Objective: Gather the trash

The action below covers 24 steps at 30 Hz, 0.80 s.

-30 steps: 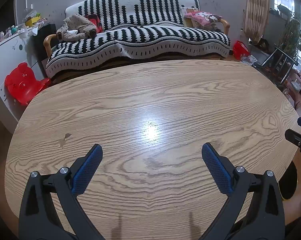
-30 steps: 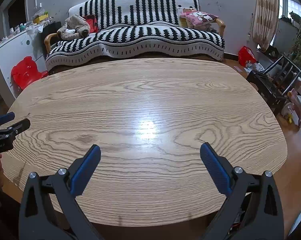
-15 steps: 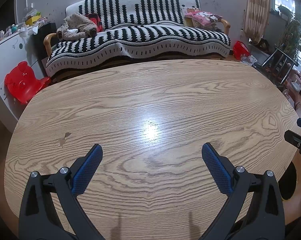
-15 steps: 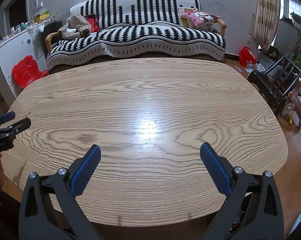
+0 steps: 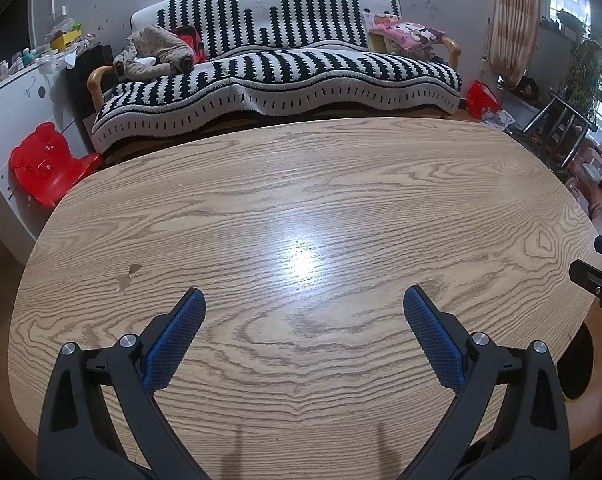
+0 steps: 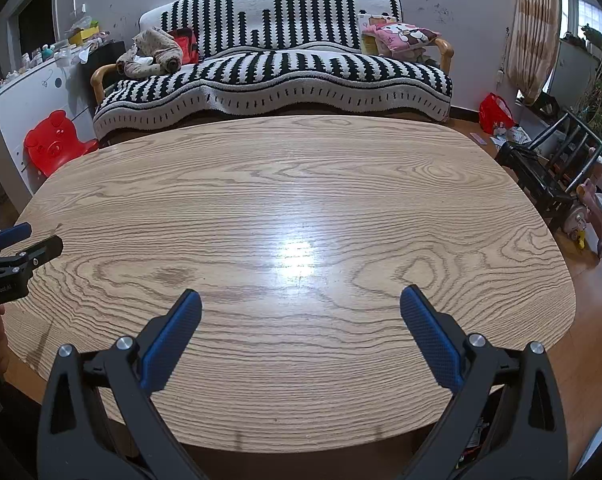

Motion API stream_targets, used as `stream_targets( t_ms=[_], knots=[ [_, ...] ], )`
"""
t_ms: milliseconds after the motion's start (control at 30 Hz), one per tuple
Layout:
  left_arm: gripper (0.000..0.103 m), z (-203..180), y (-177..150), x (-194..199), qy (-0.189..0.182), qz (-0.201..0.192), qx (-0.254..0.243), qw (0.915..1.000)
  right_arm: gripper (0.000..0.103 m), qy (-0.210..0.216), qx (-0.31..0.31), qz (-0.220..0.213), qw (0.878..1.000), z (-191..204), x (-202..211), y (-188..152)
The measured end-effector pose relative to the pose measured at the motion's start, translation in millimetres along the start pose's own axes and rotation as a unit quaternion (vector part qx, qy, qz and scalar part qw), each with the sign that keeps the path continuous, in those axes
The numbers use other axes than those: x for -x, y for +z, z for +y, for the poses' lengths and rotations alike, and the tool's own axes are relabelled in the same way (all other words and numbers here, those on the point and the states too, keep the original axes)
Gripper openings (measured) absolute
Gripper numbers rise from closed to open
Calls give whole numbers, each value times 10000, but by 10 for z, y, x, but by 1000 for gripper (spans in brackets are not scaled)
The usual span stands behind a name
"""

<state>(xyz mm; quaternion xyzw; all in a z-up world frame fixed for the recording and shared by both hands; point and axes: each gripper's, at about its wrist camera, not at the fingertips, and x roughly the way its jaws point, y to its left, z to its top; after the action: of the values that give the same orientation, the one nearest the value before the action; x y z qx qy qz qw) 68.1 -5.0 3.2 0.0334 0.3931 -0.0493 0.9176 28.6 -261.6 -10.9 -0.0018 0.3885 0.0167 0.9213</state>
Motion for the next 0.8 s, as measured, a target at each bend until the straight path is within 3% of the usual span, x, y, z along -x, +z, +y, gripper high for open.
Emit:
stream_targets(
  t_ms=[800],
  knots=[
    [96, 3, -31, -10, -5, 25, 22, 10000, 96, -2, -2, -2, 10000, 6, -2, -1]
  ],
)
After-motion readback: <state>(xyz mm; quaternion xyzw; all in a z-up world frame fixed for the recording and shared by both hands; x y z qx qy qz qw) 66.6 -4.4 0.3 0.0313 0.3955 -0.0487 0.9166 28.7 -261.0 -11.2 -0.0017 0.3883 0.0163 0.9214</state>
